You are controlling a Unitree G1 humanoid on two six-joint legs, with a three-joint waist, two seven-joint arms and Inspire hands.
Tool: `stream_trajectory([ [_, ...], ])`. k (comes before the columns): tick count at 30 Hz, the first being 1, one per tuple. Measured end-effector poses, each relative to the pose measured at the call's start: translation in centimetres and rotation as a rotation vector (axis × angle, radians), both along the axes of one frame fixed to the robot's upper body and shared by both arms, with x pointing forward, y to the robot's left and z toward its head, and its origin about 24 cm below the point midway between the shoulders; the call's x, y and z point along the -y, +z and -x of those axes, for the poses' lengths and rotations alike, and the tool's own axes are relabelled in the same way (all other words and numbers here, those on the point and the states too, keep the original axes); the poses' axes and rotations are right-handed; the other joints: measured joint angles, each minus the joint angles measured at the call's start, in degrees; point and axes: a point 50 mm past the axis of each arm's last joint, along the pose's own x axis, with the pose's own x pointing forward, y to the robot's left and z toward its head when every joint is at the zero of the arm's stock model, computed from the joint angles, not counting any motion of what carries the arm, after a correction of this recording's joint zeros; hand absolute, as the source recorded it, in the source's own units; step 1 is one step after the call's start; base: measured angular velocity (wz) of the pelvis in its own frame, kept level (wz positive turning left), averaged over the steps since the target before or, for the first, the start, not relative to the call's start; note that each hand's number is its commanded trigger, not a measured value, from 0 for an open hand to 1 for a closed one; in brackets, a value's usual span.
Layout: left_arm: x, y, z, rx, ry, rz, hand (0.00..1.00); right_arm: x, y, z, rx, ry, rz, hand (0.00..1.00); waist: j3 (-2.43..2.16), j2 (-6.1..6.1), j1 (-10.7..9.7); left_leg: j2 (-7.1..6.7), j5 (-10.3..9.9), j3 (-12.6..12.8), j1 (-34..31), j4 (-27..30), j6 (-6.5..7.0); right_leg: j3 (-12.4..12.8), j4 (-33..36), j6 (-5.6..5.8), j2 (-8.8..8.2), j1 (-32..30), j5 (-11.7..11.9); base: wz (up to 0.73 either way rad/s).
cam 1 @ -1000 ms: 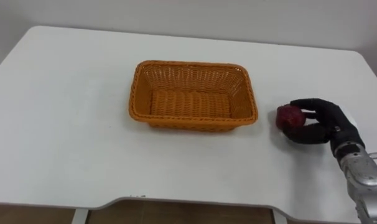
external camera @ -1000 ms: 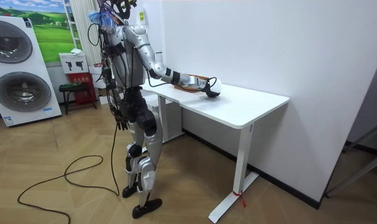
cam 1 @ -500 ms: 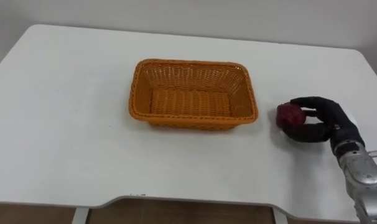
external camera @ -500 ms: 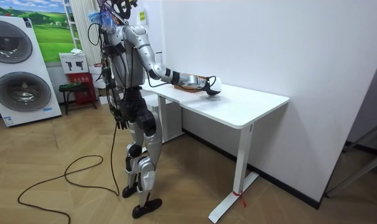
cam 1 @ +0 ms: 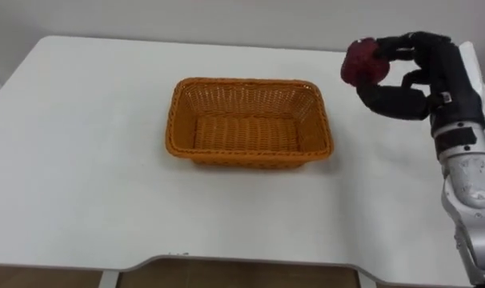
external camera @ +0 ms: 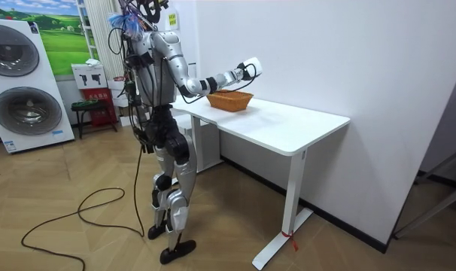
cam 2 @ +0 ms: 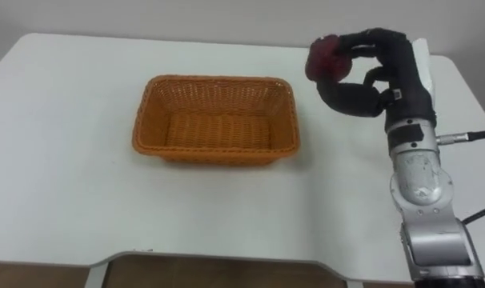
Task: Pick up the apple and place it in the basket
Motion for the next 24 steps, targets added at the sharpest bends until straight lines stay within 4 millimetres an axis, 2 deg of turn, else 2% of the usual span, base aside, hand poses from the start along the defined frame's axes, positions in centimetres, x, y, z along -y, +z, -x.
stream_trajectory([
  [3,0.2,0.0,-0.2,0.001,-0.016,0.006,0.0,-0.5,0.1,0.0,-0.001,0.029,0.02,1.0,-0.03,0.05,1.1,0.06,0.0,0.3,0.1,0.0,0.0,0.2,0.0,0.0,0.03,0.1,0.0,-0.04],
  [9,0.5,-0.1,-0.8,0.012,-0.021,0.02,0.0,-2.3,-0.7,-0.1,-0.066,0.142,0.073,1.0,0.13,0.25,1.8,0.03,0.0,0.2,-0.2,0.1,0.0,0.5,0.0,-0.02,0.03,0.0,0.0,-0.01],
  [10,0.6,-0.2,-0.8,0.01,-0.024,0.027,0.0,-2.5,-0.8,-0.1,-0.075,0.158,0.078,0.91,0.12,0.24,2.1,0.03,0.0,0.1,-0.2,0.1,0.0,0.5,0.0,-0.02,0.02,-0.1,0.0,0.0],
  [11,0.7,-0.2,-1.0,0.01,-0.03,0.033,0.0,-2.7,-0.9,-0.1,-0.082,0.17,0.082,0.51,0.12,0.25,2.7,0.02,0.0,0.2,-0.2,0.2,0.0,0.6,0.0,-0.02,0.03,-0.2,0.0,0.0],
  [12,0.7,-0.2,-1.0,0.01,-0.035,0.034,0.0,-2.9,-1.0,-0.1,-0.085,0.177,0.087,0.0,0.12,0.24,3.0,0.02,0.0,0.2,-0.2,0.2,0.0,0.6,0.0,-0.03,0.03,-0.2,0.0,0.0],
  [17,1.2,-0.3,-1.6,0.014,-0.06,0.044,0.0,-5.7,-1.8,0.1,-0.127,0.286,0.168,0.0,0.22,0.45,4.6,0.04,0.0,0.2,-0.7,0.2,0.0,0.7,0.0,-0.04,0.03,-0.7,0.0,0.0],
  [20,1.2,-0.3,-1.8,0.019,-0.061,0.045,0.0,-6.7,-2.1,0.2,-0.148,0.331,0.187,0.0,0.21,0.45,5.6,0.02,0.0,0.2,-0.9,0.2,0.04,0.7,0.0,-0.05,0.0,-0.9,0.0,0.0],
  [24,1.2,-0.3,-2.0,0.023,-0.063,0.048,0.0,-7.2,-2.3,0.2,-0.164,0.352,0.178,0.0,0.22,0.42,5.8,-0.04,0.0,-0.3,-1.0,0.2,0.04,0.9,0.0,-0.05,0.03,-0.8,0.0,0.06],
])
